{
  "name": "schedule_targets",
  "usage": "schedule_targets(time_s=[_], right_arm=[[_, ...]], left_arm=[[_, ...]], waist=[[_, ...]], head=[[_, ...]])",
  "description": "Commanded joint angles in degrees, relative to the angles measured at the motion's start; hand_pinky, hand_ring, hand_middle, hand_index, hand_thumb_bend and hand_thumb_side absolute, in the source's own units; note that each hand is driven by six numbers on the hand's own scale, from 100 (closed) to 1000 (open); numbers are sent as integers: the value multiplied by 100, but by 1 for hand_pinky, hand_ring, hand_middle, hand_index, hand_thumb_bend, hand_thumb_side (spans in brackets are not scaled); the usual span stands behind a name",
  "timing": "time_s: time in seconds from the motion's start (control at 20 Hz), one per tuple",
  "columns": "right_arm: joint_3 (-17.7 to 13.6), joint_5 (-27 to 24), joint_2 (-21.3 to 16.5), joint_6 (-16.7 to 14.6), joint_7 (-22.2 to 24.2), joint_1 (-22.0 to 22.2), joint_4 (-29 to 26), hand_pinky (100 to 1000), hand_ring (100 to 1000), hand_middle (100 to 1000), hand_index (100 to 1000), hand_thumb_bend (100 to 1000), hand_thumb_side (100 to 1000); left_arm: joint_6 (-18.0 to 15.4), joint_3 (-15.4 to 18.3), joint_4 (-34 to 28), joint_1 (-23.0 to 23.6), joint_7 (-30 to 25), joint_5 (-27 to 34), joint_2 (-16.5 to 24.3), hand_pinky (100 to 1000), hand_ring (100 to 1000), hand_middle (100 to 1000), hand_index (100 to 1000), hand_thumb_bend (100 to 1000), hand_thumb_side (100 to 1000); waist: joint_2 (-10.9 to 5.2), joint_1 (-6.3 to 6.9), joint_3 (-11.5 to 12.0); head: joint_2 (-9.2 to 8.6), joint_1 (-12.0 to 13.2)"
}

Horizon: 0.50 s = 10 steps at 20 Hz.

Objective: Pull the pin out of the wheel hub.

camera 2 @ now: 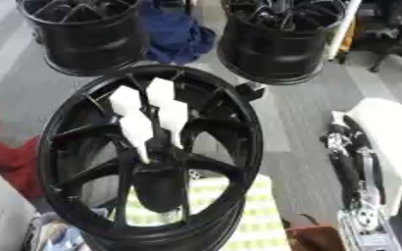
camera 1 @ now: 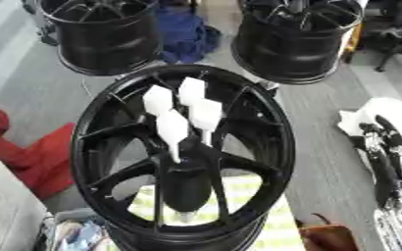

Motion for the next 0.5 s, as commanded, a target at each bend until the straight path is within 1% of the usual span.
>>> schedule_targets(time_s=[0.05, 0.15, 0.2, 0.35, 0.45, 0.5], right_arm=[[18, 44, -170, -10, 37, -25, -66, 776, 679, 754, 924, 100, 605], [26, 50, -196, -8, 49, -14, -61, 776, 679, 754, 924, 100, 605], [29, 52, -209, -7, 52, -9, -58, 776, 679, 754, 924, 100, 605], [39, 57, -245, -5, 64, 13, -50, 776, 679, 754, 924, 100, 606], [37, 61, -264, -4, 67, 28, -48, 776, 679, 754, 924, 100, 606], [35, 61, -267, -4, 65, 31, -47, 776, 679, 754, 924, 100, 606]], left_arm=[[-223, -555, 43, -538, -844, -279, 689, 891, 1000, 802, 883, 228, 508], [-299, -932, 95, -997, -1440, -569, 749, 857, 1000, 790, 885, 261, 511], [-331, -1093, 132, -1206, -1733, -735, 720, 854, 1000, 789, 886, 264, 513], [-427, -1529, 298, -1786, -2526, -1216, 489, 796, 1000, 755, 909, 314, 519], [-520, -1792, 470, -2083, -2770, -1502, 304, 784, 1000, 755, 913, 322, 518], [-571, -1857, 547, -2158, -2809, -1588, 249, 784, 1000, 755, 913, 322, 518]], waist=[[-82, 40, -37], [-100, 71, -73], [-108, 85, -82], [-142, 121, -92], [-159, 134, -88], [-162, 136, -84]], head=[[-12, 24], [-12, 21], [-12, 16], [-12, -17], [-12, -46], [-12, -54]])
